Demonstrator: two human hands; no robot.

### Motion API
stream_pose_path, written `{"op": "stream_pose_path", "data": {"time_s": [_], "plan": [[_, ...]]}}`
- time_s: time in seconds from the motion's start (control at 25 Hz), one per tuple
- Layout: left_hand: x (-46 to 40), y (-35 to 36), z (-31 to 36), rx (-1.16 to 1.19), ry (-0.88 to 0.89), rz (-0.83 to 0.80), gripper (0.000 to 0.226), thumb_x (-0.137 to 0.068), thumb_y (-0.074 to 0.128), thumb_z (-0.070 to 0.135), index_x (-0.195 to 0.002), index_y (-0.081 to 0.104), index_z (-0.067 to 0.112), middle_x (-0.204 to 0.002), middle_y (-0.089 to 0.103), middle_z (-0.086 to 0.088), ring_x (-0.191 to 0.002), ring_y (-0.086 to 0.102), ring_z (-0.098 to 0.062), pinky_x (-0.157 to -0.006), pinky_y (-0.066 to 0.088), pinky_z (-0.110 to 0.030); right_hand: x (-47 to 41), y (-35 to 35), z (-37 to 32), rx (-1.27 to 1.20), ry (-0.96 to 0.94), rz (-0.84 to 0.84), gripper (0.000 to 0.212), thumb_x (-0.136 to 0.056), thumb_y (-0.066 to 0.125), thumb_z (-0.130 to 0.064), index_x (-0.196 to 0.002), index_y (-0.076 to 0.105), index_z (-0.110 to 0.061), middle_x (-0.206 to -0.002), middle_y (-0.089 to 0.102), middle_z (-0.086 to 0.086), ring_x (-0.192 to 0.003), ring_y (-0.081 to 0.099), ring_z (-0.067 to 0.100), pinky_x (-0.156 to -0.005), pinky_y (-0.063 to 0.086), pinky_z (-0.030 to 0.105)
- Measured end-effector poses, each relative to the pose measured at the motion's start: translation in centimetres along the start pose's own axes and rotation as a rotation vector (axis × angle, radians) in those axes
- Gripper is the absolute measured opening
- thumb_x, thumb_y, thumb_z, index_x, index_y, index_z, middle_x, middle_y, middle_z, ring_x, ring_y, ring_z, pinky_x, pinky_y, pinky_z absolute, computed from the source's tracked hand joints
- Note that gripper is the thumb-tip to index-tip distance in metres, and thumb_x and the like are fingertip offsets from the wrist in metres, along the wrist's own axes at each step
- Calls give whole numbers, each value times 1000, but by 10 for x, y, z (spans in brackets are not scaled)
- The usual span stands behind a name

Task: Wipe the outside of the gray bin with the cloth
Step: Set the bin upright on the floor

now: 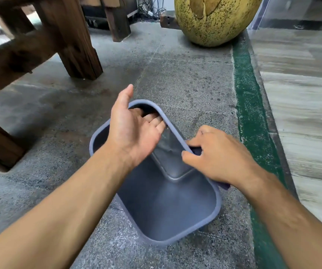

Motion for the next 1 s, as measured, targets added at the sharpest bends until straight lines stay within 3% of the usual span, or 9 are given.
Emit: {"op": "stream_pose_path", "data": {"time_s": [0.08, 0.16, 0.24, 0.32, 0.4, 0.48, 0.56, 0.8, 1.0], "plan": [[12, -11, 18, -412, 71, 44, 50, -98, 55, 34, -124, 58, -9, -106, 73, -29, -95, 75, -36, -85, 62, -42, -15, 1, 14, -51, 29, 56, 25, -86, 56, -54, -84, 72, -34, -94, 52, -8, -83, 60, 21, -71, 50, 36], [19, -43, 40, -845, 351, 215, 34, -95, 59, 32, -91, 69, 0, -64, 71, -17, -53, 66, -29, -51, 55, -34, -36, 0, 31, -131, 3, 81, 27, -84, 60, -55, -84, 77, -35, -89, 53, -9, -80, 60, 19, -75, 52, 39], [20, -84, 48, -1014, 408, 461, 45, -83, 66, 53, -89, 66, 8, -68, 64, -10, -57, 57, -26, -54, 47, -35, -59, -4, 40, -211, -23, 108, 25, -80, 66, -54, -78, 78, -32, -88, 56, -9, -81, 62, 20, -79, 53, 41], [16, -112, 23, -837, 61, 439, 51, -81, 68, 57, -107, 65, 13, -90, 63, -12, -79, 64, -29, -65, 59, -43, -86, -4, 37, -200, -36, 99, 23, -81, 74, -47, -77, 79, -25, -89, 62, -1, -80, 63, 24, -77, 54, 40], [10, -123, -7, -635, -175, 382, 24, -94, 63, 27, -111, 66, 10, -96, 67, -15, -85, 68, -31, -70, 64, -47, -116, -2, 23, -130, -72, 65, 26, -74, 71, -49, -69, 75, -24, -77, 64, 8, -70, 62, 28, -69, 56, 42], [5, -125, -15, -530, -138, 402, 24, -94, 52, -1, -115, 64, 3, -94, 69, -17, -81, 67, -29, -63, 64, -43, -143, -1, 6, -55, -99, 27, 26, -70, 66, -43, -51, 61, -25, -61, 51, 11, -53, 45, 24, -56, 53, 43], [5, -129, -3, -470, -98, 421, 31, -93, 48, -6, -121, 60, -8, -99, 68, -22, -82, 67, -33, -60, 64, -43, -165, -3, -7, -2, -106, -25, 32, -72, 67, -32, -46, 52, -22, -57, 45, 13, -51, 34, 20, -51, 46, 41], [39, -150, 43, -411, -201, 503, 36, -90, 36, -15, -116, 61, -16, -110, 73, -31, -75, 77, -37, -55, 64, -43, -211, 20, -60, -32, -214, -181, 22, -69, 72, -32, -56, 65, -17, -83, 69, 17, -65, 54, 24, -67, 55, 36], [71, -167, 74, -314, -201, 584, 42, -87, 33, -15, -119, 59, -16, -115, 68, -37, -91, 74, -45, -65, 62, -53, -227, 56, -107, -87, -298, -294, 19, -68, 73, -35, -69, 74, -16, -90, 73, 14, -85, 69, 30, -72, 60, 41]]}}
Point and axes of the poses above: each hand's wrist, its own x-axis away from the middle knuckle, its own y-axis out of the palm, z = x × y, the point moved 2 cm from there along -x, towards the middle knuckle
